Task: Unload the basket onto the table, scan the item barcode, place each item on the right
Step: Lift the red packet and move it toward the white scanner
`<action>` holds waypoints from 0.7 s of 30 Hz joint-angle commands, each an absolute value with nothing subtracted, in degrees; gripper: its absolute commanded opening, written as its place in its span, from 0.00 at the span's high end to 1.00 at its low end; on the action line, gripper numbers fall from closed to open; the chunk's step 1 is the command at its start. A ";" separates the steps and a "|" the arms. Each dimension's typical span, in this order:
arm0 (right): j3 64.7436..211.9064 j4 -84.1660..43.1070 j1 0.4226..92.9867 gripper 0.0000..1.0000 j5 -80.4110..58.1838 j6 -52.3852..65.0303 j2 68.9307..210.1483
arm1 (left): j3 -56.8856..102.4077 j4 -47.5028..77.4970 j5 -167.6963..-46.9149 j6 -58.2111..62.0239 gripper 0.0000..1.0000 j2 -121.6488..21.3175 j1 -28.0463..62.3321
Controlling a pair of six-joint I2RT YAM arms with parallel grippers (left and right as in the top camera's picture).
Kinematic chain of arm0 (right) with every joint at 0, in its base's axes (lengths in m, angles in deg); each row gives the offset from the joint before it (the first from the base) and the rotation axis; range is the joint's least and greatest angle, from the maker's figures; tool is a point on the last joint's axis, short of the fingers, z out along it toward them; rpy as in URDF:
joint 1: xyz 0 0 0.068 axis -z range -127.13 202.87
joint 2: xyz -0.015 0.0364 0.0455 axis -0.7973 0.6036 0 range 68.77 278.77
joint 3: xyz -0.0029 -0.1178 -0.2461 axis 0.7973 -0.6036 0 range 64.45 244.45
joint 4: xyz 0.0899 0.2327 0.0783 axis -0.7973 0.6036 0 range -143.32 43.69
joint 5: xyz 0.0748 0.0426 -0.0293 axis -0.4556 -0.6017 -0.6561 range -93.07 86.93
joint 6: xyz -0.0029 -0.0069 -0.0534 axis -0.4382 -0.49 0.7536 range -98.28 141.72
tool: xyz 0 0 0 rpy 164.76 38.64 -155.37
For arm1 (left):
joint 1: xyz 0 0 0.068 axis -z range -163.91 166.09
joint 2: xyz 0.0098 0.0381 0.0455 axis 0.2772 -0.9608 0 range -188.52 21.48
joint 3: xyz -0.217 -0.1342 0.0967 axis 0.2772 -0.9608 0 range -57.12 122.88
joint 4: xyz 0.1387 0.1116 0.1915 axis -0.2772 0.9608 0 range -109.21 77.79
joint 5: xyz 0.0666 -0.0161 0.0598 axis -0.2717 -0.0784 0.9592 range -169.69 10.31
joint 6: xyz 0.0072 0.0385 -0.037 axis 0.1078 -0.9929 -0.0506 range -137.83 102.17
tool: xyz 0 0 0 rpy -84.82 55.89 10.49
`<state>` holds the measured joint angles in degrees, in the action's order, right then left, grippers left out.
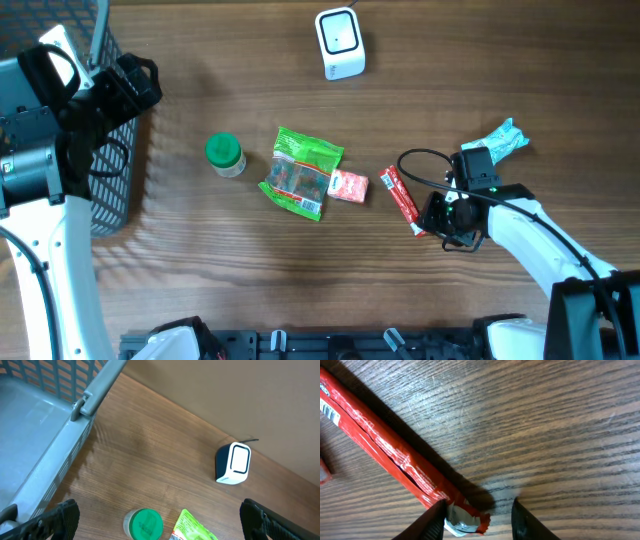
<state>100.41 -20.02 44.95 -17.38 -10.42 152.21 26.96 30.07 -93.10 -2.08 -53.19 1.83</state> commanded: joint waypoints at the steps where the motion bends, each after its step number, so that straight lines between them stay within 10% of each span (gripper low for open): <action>1: 98.23 -20.10 45.01 0.96 -16.28 -11.16 153.60 | 27.44 29.96 -93.36 -2.00 0.00 -53.30 1.57; 21: 116.35 -4.48 45.08 0.96 -50.40 13.10 131.40 | 27.44 29.96 -93.36 -2.00 0.00 -53.30 1.57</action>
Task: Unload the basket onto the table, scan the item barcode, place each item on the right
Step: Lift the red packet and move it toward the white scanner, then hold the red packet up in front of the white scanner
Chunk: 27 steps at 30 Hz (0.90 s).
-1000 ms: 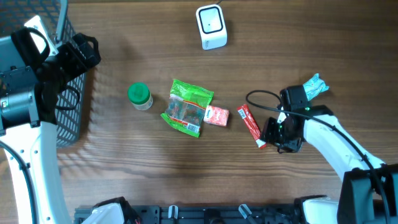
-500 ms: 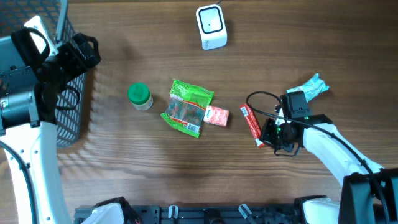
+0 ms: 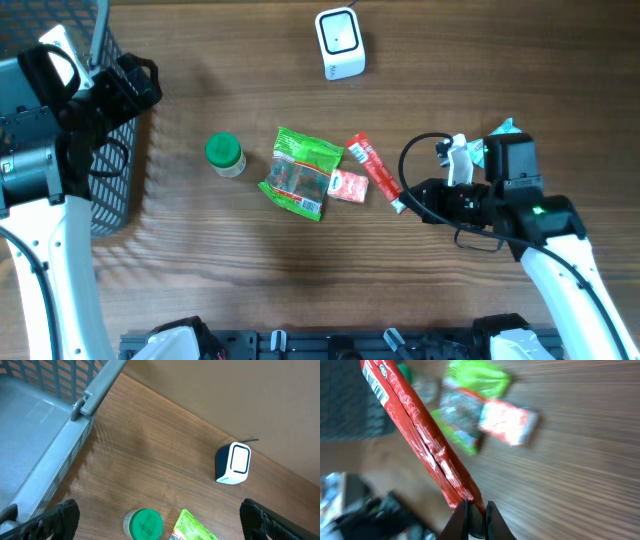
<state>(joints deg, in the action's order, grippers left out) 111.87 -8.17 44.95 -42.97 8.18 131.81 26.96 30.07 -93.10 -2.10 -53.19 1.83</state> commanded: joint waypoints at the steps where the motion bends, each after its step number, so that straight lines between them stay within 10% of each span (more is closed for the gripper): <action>1: 117.90 -2.03 45.08 0.96 -50.55 14.56 131.49 | 27.44 29.96 -93.36 -2.00 0.00 -53.30 1.57; 21: 125.09 3.44 45.01 0.96 -26.36 11.96 135.51 | 27.44 29.96 -93.36 -2.00 0.00 -53.30 1.57; 27: 147.03 15.00 45.01 0.96 -17.40 14.52 148.80 | 27.44 29.96 -93.36 -2.00 0.00 -53.30 1.57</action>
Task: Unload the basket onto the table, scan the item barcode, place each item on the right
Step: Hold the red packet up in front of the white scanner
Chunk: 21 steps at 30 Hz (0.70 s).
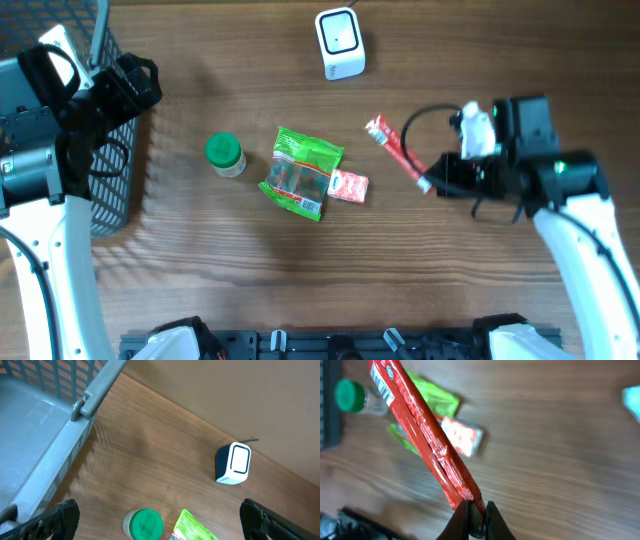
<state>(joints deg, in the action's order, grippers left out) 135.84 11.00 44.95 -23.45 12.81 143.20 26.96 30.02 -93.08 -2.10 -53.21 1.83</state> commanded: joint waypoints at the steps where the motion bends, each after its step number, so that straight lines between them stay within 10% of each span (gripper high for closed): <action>1: 152.00 17.69 44.97 0.96 -15.85 15.39 152.12 | 27.44 29.96 -93.36 -2.00 0.00 -53.30 1.57; 21: 167.19 -20.21 23.96 0.96 45.99 36.44 184.38 | 27.44 29.96 -93.36 -2.00 0.00 -53.30 1.57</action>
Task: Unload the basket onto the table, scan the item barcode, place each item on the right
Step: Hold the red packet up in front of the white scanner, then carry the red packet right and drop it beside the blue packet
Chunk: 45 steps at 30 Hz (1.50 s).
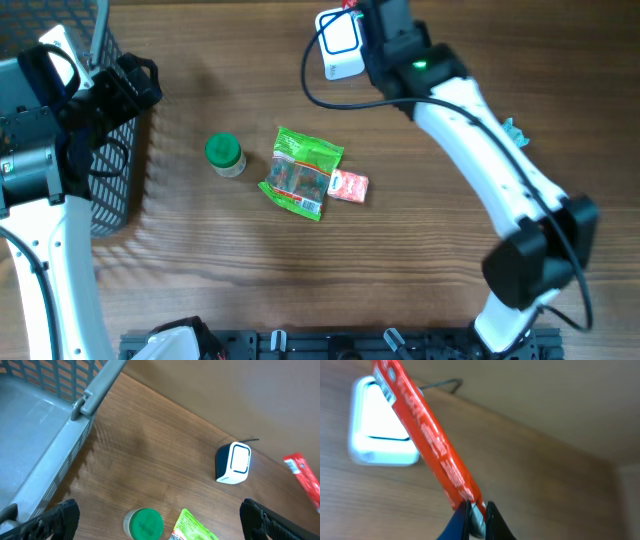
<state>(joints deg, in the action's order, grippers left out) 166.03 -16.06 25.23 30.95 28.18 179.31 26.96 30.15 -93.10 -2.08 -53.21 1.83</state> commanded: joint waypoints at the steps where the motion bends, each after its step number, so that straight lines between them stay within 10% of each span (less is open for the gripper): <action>1: 167.19 -22.68 23.50 0.96 49.59 38.74 186.30 | 27.44 29.96 -93.36 -2.00 0.00 -53.30 1.57; 30: 161.53 -36.87 18.78 0.96 53.88 33.16 196.03 | 27.44 29.96 -93.36 -2.00 0.00 -53.30 1.57; 37: 161.50 -17.46 21.49 0.96 49.14 19.90 180.93 | 27.44 29.96 -93.36 -2.00 0.00 -53.30 1.57; 45: 161.48 14.56 38.08 0.96 6.62 6.74 167.99 | 27.44 29.96 -93.36 -2.00 0.00 -53.30 1.57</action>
<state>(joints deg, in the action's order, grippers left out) 161.79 8.75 32.55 29.79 11.42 167.61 26.96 30.09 -93.08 -2.08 -53.24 1.83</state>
